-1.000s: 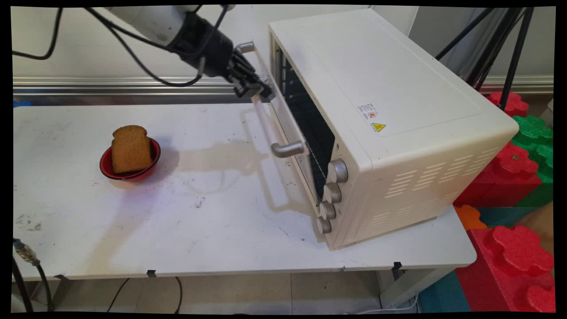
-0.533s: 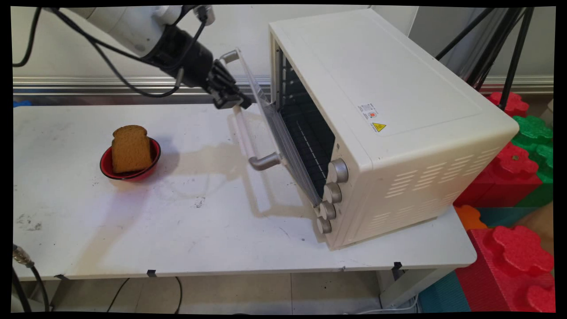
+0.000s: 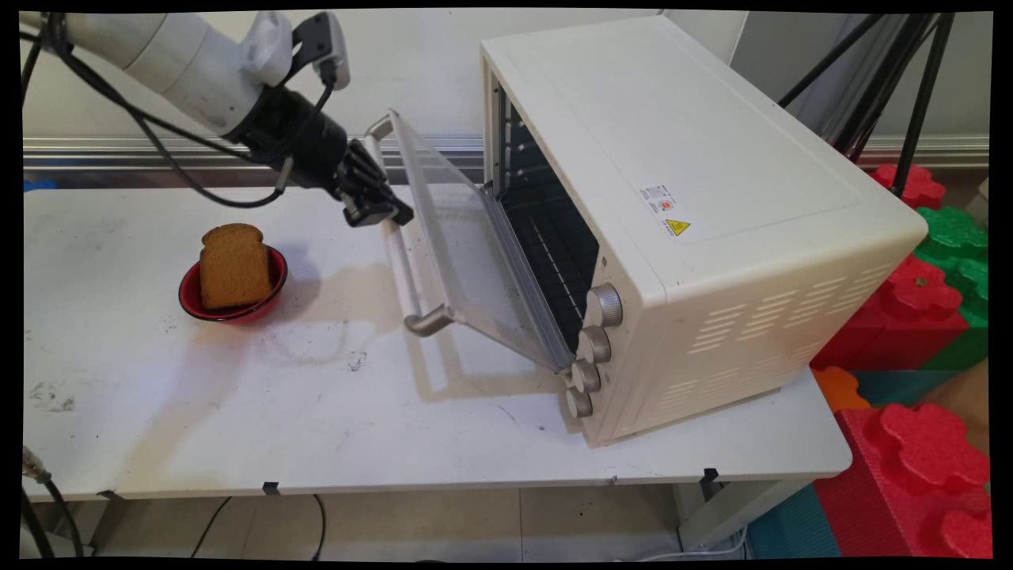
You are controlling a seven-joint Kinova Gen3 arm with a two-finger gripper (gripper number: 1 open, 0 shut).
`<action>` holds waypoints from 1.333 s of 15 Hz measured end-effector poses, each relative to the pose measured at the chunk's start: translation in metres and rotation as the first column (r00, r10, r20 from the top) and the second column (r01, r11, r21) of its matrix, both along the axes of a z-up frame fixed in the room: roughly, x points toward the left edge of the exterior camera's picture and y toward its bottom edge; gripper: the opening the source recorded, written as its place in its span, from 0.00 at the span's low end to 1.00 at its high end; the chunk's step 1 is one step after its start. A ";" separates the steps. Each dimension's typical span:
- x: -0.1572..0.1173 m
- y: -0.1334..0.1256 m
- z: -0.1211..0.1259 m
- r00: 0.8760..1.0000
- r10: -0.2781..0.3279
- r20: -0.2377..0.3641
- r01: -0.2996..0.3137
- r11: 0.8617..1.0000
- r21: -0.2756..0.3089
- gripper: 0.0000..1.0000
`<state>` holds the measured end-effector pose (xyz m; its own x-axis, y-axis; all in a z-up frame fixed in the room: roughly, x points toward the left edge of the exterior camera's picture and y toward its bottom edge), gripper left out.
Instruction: Open the oven
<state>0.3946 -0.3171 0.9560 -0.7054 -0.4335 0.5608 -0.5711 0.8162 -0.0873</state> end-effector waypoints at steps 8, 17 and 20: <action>0.020 0.012 -0.031 1.000 0.015 0.027 -0.015 0.999 0.034 0.00; 0.035 0.020 -0.062 0.999 0.025 0.041 -0.027 0.998 0.052 0.00; 0.041 0.023 -0.070 0.999 0.029 0.044 -0.031 0.998 0.047 0.00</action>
